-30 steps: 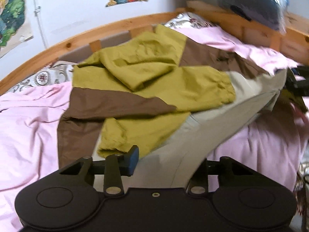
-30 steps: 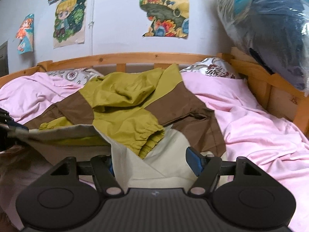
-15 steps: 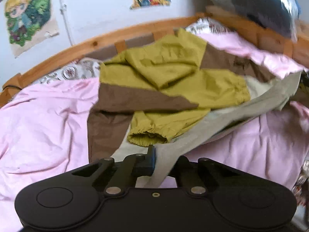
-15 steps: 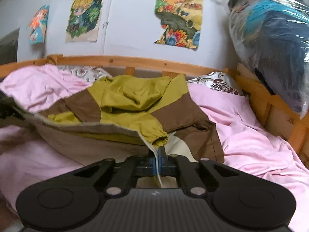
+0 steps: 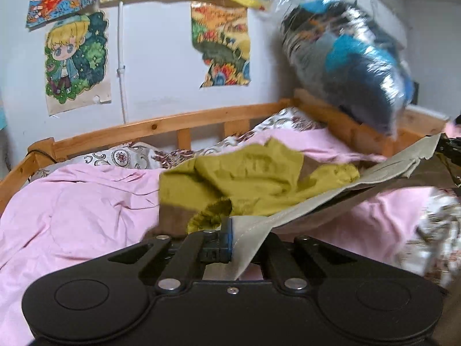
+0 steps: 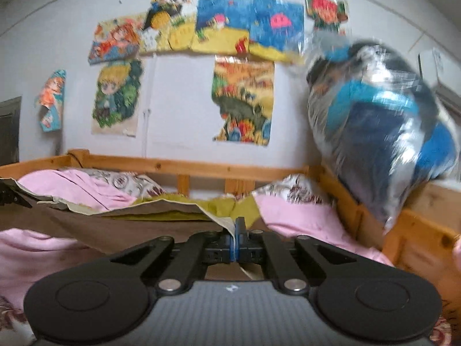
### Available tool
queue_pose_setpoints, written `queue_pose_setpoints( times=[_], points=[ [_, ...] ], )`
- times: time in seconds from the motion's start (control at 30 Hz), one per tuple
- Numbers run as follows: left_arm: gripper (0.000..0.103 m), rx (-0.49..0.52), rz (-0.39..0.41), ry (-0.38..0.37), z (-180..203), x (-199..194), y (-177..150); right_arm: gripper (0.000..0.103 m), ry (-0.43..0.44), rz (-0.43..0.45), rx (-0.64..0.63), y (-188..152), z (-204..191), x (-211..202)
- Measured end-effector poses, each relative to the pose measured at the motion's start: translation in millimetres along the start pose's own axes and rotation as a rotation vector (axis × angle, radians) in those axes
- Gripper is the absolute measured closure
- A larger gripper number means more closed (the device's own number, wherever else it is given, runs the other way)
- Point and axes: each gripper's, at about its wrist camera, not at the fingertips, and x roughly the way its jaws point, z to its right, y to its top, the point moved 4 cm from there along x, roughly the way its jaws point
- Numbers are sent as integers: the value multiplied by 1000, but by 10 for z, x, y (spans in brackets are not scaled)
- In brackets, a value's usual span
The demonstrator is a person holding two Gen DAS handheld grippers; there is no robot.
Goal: Fold large clothes
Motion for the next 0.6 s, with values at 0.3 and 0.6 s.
queue_pose_setpoints(
  times=[0.3,0.6],
  points=[
    [103,29,37,-33,132,-300,315,102,-4,30,-48,449,-95,-311],
    [103,49,-97,3,-248,1196,887,102,-50,-34,-169,531,32,1203]
  ],
)
